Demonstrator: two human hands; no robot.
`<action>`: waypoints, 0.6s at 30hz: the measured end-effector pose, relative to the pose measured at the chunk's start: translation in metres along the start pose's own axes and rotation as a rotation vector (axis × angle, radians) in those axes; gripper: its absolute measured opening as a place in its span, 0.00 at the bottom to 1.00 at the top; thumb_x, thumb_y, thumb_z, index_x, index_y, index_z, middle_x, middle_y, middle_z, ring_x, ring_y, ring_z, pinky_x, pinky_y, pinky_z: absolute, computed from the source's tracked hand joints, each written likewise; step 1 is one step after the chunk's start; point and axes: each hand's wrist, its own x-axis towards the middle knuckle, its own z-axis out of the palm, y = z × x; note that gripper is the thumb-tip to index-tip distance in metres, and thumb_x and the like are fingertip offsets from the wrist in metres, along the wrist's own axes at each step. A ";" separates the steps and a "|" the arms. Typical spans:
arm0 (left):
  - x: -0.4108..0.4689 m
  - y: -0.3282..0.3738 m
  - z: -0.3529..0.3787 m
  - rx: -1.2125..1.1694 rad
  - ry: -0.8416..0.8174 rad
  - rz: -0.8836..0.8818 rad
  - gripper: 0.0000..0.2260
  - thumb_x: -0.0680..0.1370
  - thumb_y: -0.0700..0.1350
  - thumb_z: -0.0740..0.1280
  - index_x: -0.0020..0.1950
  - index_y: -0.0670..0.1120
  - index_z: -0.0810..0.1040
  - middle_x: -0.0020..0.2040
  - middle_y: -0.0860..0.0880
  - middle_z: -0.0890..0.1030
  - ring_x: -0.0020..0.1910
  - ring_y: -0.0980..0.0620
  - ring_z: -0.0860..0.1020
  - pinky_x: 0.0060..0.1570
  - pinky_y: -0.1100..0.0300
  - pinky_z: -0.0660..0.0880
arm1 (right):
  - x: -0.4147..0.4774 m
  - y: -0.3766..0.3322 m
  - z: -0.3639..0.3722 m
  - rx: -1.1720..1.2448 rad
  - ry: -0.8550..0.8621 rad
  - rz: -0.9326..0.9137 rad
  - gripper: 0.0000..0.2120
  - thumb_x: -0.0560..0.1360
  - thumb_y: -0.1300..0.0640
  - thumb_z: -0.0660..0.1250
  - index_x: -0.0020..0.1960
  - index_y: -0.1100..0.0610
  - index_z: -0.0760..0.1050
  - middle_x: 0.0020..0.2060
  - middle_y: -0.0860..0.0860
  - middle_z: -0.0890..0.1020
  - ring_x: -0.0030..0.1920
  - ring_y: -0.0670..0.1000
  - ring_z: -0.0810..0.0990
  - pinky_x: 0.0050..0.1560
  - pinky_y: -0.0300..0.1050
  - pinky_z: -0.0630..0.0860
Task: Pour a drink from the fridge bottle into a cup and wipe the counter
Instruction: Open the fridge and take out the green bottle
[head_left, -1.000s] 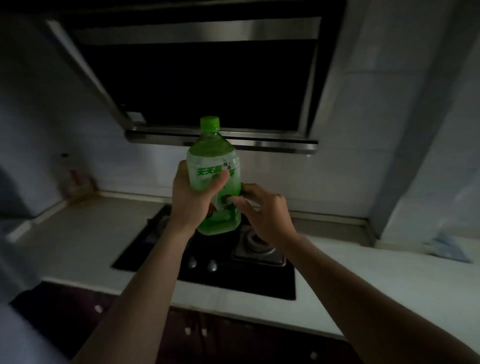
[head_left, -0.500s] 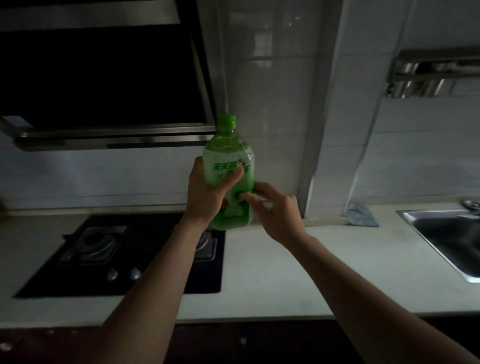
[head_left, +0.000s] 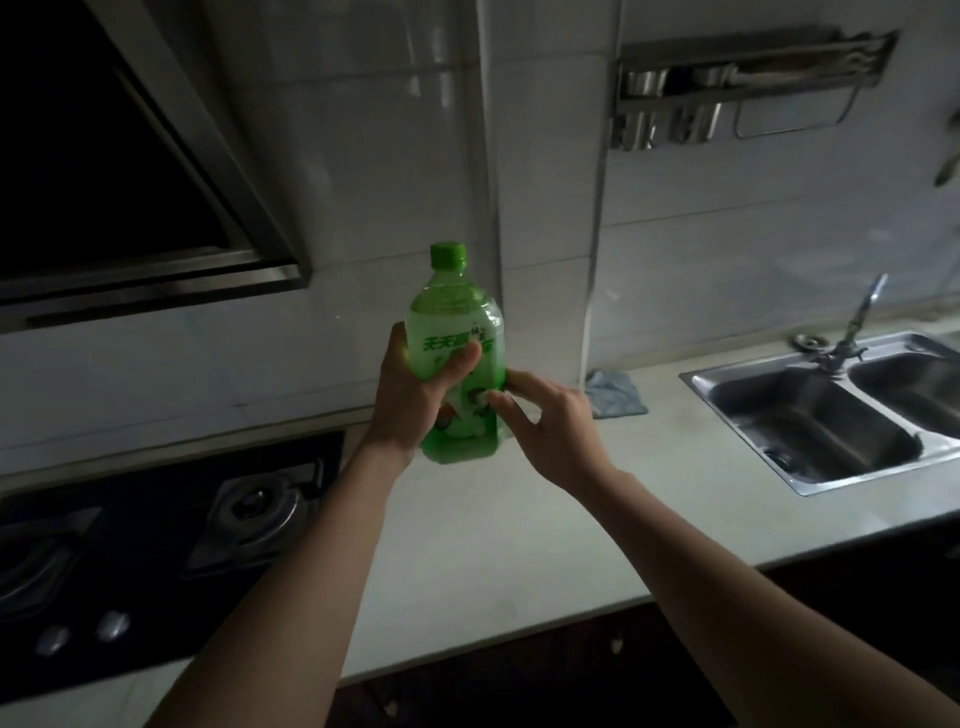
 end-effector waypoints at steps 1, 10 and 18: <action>0.009 -0.006 0.006 -0.004 -0.017 -0.002 0.33 0.65 0.55 0.78 0.63 0.42 0.72 0.55 0.43 0.82 0.53 0.43 0.82 0.52 0.42 0.80 | 0.002 0.009 -0.002 -0.019 0.009 0.013 0.15 0.78 0.53 0.68 0.61 0.59 0.80 0.50 0.52 0.86 0.48 0.47 0.85 0.49 0.31 0.78; 0.082 -0.055 0.057 -0.125 -0.182 -0.054 0.29 0.69 0.45 0.77 0.64 0.40 0.68 0.56 0.41 0.81 0.53 0.46 0.82 0.46 0.58 0.80 | 0.034 0.079 -0.025 -0.185 0.051 0.130 0.13 0.78 0.55 0.68 0.60 0.59 0.81 0.51 0.51 0.86 0.49 0.35 0.78 0.48 0.22 0.72; 0.113 -0.115 0.070 -0.163 -0.209 -0.196 0.30 0.67 0.46 0.79 0.63 0.43 0.66 0.57 0.40 0.80 0.55 0.42 0.81 0.49 0.45 0.80 | 0.036 0.147 -0.004 -0.191 0.020 0.167 0.12 0.78 0.58 0.68 0.60 0.59 0.80 0.48 0.50 0.86 0.46 0.37 0.77 0.47 0.20 0.69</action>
